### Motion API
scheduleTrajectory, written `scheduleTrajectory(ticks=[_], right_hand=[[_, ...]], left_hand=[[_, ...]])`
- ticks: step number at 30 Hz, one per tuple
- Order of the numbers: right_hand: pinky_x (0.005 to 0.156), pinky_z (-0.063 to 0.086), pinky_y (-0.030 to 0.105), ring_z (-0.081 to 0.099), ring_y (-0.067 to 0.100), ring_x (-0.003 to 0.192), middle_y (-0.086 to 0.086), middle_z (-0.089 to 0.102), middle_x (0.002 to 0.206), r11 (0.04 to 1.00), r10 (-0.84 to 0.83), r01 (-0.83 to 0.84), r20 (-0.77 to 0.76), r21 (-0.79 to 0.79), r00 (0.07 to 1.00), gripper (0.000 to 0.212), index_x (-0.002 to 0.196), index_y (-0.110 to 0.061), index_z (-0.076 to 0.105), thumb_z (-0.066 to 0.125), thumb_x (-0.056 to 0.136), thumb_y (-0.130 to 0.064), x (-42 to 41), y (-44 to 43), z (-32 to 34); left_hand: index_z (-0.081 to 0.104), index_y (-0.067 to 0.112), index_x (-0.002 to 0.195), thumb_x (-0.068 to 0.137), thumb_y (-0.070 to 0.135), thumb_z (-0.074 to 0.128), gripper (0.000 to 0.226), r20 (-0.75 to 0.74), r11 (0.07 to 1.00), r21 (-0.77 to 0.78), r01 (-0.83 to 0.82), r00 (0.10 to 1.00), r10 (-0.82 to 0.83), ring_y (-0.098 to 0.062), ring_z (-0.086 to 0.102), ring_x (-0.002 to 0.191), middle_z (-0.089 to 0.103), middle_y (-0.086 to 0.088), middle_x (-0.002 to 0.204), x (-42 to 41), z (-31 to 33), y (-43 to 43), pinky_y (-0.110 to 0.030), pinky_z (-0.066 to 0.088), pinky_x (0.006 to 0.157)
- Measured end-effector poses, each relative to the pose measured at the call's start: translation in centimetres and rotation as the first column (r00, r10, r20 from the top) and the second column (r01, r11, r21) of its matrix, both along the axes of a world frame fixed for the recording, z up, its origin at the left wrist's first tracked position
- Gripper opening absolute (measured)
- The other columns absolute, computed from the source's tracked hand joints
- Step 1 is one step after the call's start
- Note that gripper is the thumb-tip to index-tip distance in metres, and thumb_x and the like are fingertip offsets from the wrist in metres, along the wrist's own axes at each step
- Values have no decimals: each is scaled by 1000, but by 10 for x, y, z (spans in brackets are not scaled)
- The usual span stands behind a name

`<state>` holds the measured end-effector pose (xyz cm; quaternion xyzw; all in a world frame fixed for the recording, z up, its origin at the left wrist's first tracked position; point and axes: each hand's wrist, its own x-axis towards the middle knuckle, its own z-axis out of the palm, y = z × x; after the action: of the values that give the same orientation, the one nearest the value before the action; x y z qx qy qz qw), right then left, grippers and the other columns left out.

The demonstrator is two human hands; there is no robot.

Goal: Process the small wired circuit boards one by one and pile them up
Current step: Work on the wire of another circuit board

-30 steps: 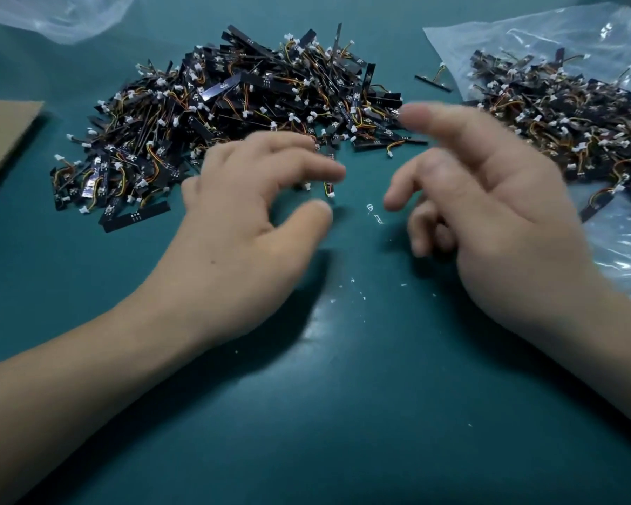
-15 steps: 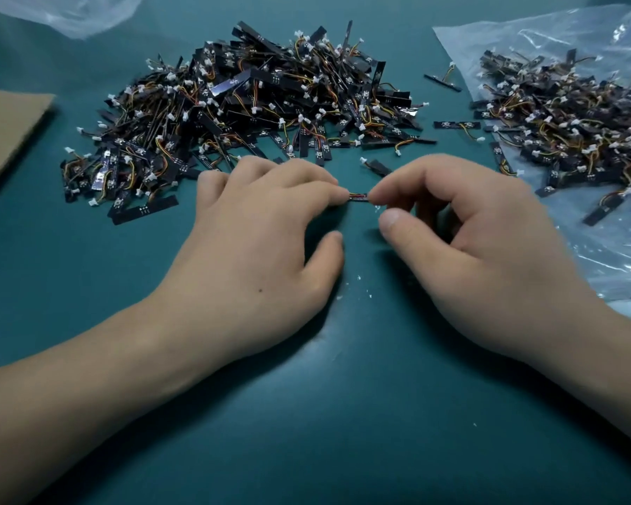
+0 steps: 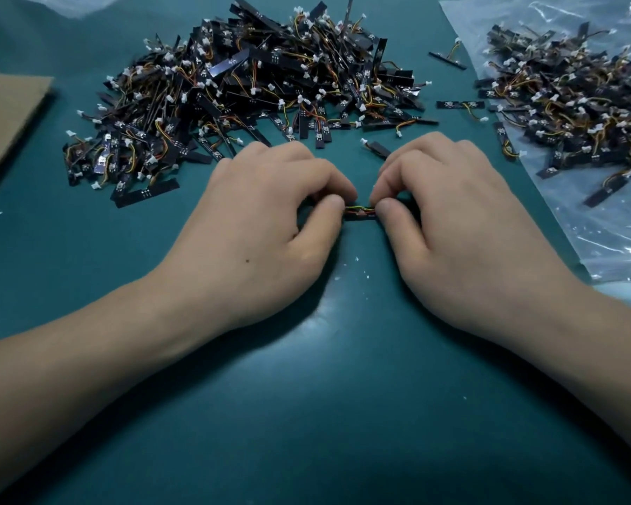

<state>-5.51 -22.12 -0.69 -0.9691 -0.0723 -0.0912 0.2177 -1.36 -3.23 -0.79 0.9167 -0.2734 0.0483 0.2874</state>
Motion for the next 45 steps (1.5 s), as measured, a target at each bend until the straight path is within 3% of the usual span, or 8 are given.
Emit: scheduleTrajectory(ticks=[8, 13, 17, 30, 33, 36, 40, 45], right_hand=[[82, 39, 36, 48, 15, 91, -16, 51, 93, 995, 16, -15, -5, 100, 1000, 4, 99, -28, 52, 50, 102, -26, 2, 0, 1], [66, 42, 25, 57, 3, 76, -21, 59, 75, 972, 20, -13, -28, 235, 999, 7, 97, -33, 62, 57, 99, -38, 6, -4, 0], [60, 39, 13, 59, 5, 71, -20, 64, 79, 949, 29, -26, -4, 315, 1000, 12, 87, -32, 63, 59, 95, -39, 6, -8, -3], [57, 44, 10, 64, 5, 56, -7, 73, 71, 792, 136, -150, 68, 593, 988, 11, 94, -27, 65, 63, 102, -19, 4, -11, 1], [59, 45, 9, 65, 5, 56, -5, 73, 69, 793, 176, -160, 30, 588, 984, 7, 96, -22, 68, 63, 100, -20, 4, -14, 0], [59, 44, 7, 66, 4, 56, -6, 74, 68, 798, 188, -149, -6, 584, 982, 6, 95, -18, 69, 66, 100, -16, 4, -13, 2], [58, 44, 8, 67, 3, 58, -9, 76, 73, 827, 144, -110, -18, 551, 989, 7, 94, -22, 71, 69, 100, -19, 1, -10, 4], [55, 44, 22, 62, 13, 61, -10, 71, 72, 944, 118, -102, -33, 312, 992, 22, 84, -28, 66, 59, 94, -47, 6, -13, 8]], left_hand=[[68, 36, 91, 93, 45, 57, 15, -30, 998, -58, -15, 999, 14, -16, 52, 89, 60, 18, 87, 1, 1, 1, -43, 45, 89], [63, 33, 88, 93, 46, 52, 17, -57, 990, -104, -92, 995, 87, 1, 53, 86, 59, 29, 95, 4, 2, 2, -9, 34, 73], [63, 34, 84, 92, 50, 54, 20, -54, 989, -125, -85, 995, 78, 1, 55, 82, 60, 33, 90, 3, 0, 2, -9, 35, 68], [72, 31, 88, 89, 54, 62, 25, -156, 967, -255, -12, 987, -29, -7, 57, 60, 63, 22, 70, -1, 1, 2, -18, 40, 58], [72, 34, 108, 92, 58, 58, 32, -171, 944, -325, 48, 979, -108, -13, 68, 76, 71, 15, 87, -1, 4, 1, -29, 53, 68], [70, 34, 116, 102, 39, 54, 22, -151, 942, -317, 112, 974, -167, -10, 69, 84, 72, 15, 88, -3, 5, 3, -19, 51, 73], [77, 27, 100, 100, 23, 66, 12, -127, 938, -344, 38, 988, -87, 5, 61, 65, 71, 16, 77, -3, 6, 4, -4, 39, 63], [74, 23, 84, 96, 19, 70, 13, -140, 932, -363, 16, 988, -72, 1, 56, 56, 70, 10, 72, -2, 5, 3, -6, 37, 55]])
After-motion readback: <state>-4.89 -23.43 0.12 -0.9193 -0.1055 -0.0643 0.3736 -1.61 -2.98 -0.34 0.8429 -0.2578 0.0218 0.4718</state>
